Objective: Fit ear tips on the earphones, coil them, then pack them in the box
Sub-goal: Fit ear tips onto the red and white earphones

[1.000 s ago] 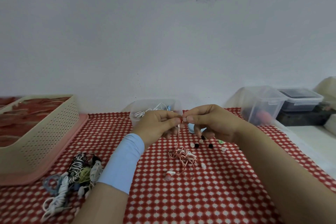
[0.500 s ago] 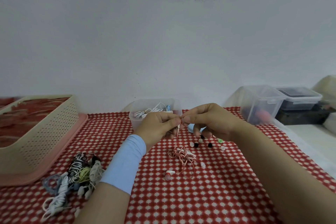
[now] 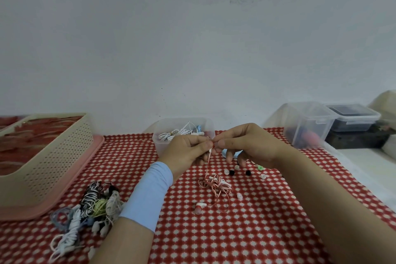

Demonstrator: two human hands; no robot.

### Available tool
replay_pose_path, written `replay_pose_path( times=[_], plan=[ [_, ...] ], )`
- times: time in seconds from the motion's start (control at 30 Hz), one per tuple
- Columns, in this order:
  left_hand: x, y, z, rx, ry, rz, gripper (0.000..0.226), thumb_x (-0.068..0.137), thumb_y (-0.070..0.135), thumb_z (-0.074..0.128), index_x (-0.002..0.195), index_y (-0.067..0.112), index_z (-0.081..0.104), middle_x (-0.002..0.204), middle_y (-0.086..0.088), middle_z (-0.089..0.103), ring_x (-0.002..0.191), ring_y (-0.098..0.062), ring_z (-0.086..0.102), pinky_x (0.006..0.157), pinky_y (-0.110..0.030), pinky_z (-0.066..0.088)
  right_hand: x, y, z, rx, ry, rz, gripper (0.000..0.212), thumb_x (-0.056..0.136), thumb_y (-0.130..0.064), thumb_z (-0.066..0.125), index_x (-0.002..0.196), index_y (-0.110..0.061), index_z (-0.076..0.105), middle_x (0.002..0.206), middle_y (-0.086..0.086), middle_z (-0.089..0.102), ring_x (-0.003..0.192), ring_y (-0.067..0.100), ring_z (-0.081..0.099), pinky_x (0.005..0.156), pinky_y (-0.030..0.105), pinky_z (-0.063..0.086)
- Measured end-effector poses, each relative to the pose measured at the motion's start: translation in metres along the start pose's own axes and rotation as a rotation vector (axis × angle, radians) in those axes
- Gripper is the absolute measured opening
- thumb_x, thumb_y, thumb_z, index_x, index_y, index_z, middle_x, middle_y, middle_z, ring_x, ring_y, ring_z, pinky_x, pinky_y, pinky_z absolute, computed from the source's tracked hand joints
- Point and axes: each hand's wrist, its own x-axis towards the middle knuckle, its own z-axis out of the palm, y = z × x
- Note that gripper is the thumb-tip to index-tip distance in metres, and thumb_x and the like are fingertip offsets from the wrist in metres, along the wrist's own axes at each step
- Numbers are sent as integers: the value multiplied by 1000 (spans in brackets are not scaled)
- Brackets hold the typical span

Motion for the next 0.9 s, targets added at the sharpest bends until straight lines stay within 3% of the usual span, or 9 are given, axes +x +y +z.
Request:
replay_pose_path(
  times=[0.3,0.43,0.6,0.9],
  plan=[
    [-1,2,2,-24,-2,3,12,92,14,65,94,10,77,77,-13,68,62,-14,58,60,-21,51,2,2,-1,31,13,42,14,91,-9,70,91,-14,83,86,8,77,59,13,61,44,21,45],
    [-4,2,8,-73,-5,2,12,92,8,63,93,3,74,64,-3,66,57,-11,57,57,-20,50,4,5,0,45,26,32,14,89,-8,71,90,-13,83,80,6,75,57,14,56,44,21,42],
    [-6,4,14,-205,6,1,12,93,2,59,94,0,71,62,-5,62,55,-9,57,54,-18,50,5,7,-2,79,22,40,13,91,-7,70,92,-10,82,83,8,75,60,14,61,46,23,48],
    [-4,4,6,-135,67,-15,12,91,4,64,99,1,73,71,-9,69,56,-13,59,54,-21,52,6,6,7,-5,105,-8,12,92,-10,71,100,-10,80,89,12,77,63,21,66,48,28,55]
  ],
)
